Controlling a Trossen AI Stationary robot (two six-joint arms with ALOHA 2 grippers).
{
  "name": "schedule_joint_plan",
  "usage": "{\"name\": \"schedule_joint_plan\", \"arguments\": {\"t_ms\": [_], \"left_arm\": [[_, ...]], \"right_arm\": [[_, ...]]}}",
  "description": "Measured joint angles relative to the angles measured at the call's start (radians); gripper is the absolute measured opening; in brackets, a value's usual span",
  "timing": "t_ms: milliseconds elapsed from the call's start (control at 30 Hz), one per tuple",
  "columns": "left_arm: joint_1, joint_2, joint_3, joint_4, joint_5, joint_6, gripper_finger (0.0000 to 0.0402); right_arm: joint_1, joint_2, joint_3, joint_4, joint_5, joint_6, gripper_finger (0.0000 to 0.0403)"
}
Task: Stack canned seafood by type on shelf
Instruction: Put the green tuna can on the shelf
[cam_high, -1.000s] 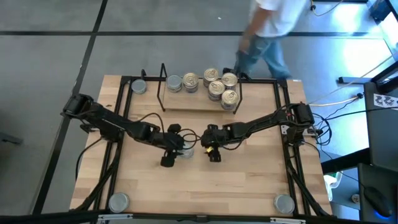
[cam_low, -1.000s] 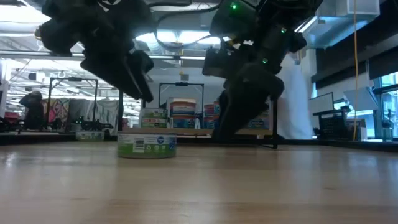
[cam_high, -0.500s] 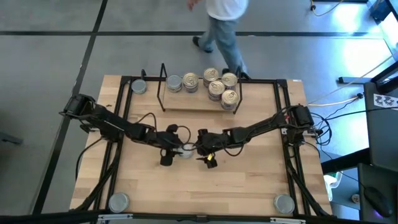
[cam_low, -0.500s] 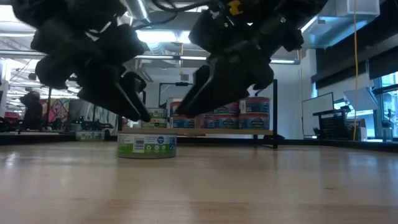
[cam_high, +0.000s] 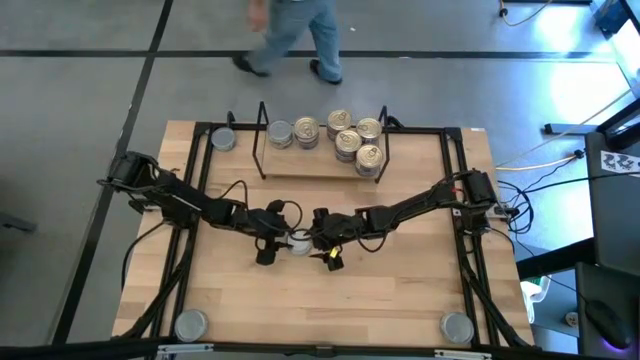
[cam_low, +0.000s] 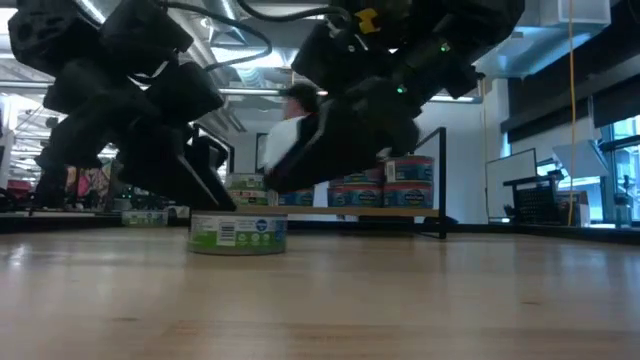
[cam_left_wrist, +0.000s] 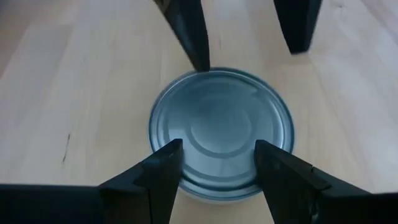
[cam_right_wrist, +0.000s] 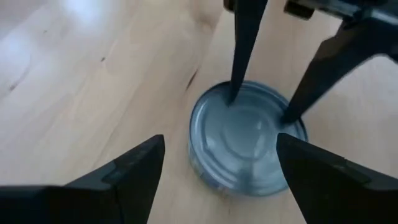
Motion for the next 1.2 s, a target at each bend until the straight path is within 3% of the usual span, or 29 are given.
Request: {"name": "schedule_joint_plan", "arguments": {"t_ms": [300, 567, 833, 1000, 1200], "left_arm": [[0.055, 0.077, 0.005, 0.072, 0.005, -0.049, 0.0200], [0.123, 0.088, 0.003, 0.092, 0.102, -0.101, 0.0200], [0.178, 0.091, 0.001, 0.109, 0.161, -0.132, 0.0200], [0.213, 0.091, 0.001, 0.111, 0.216, -0.146, 0.0200], [0.241, 0.091, 0.000, 0.115, 0.263, -0.156, 0.0200]], "right_arm": [[0.033, 0.032, -0.001, 0.011, 0.016, -0.161, 0.0308], [0.076, 0.041, -0.001, -0.005, 0.323, -0.388, 0.0308], [0.092, 0.074, 0.000, -0.019, 0.381, -0.482, 0.0308], [0.093, 0.086, 0.000, -0.018, 0.521, -0.554, 0.0308], [0.092, 0.094, 0.000, -0.018, 0.521, -0.633, 0.0308]]}}
